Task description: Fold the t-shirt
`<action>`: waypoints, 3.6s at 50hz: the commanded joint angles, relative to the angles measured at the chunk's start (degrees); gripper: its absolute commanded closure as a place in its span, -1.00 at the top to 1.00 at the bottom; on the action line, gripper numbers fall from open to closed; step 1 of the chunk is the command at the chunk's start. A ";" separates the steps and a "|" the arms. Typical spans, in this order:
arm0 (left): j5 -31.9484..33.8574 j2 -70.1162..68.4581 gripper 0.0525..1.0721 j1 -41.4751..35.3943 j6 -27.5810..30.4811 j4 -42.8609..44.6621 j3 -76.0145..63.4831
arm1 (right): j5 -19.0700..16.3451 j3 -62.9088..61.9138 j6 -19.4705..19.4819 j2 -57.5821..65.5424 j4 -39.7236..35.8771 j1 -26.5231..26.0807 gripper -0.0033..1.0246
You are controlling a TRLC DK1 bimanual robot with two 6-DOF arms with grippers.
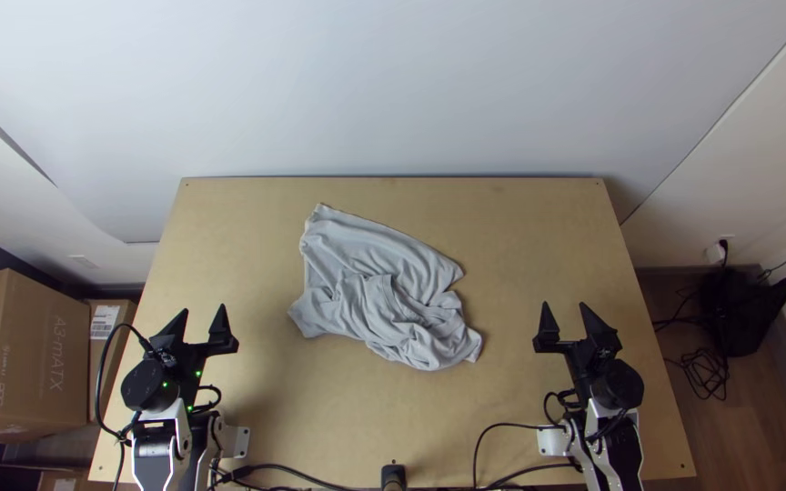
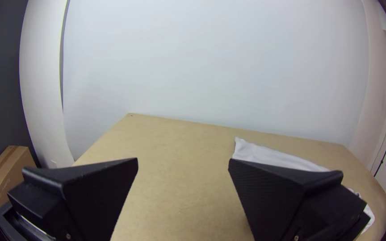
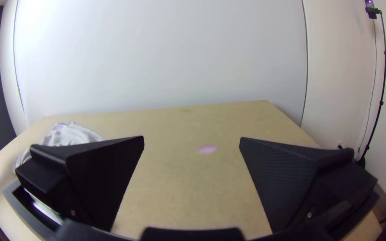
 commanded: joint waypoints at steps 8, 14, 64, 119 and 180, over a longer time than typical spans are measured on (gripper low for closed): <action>0.19 -0.45 0.92 0.40 -0.70 0.69 -0.69 | 0.40 -0.32 -0.35 -0.23 -0.30 -0.33 0.92; 0.19 -0.45 0.92 0.40 -0.70 0.69 -0.69 | 0.40 -0.32 -0.35 -0.23 -0.30 -0.33 0.92; 0.19 -0.45 0.92 -0.74 -0.70 0.78 -0.77 | 0.32 -0.32 -0.35 -0.23 -0.30 -0.15 0.92; 0.19 -0.45 0.92 1.46 -0.61 -3.88 0.02 | 0.40 -0.32 1.23 -0.23 -0.30 3.37 0.92; 0.45 48.07 0.92 -4.52 -2.02 -7.13 50.64 | -0.21 54.35 -6.76 42.31 6.73 9.78 0.92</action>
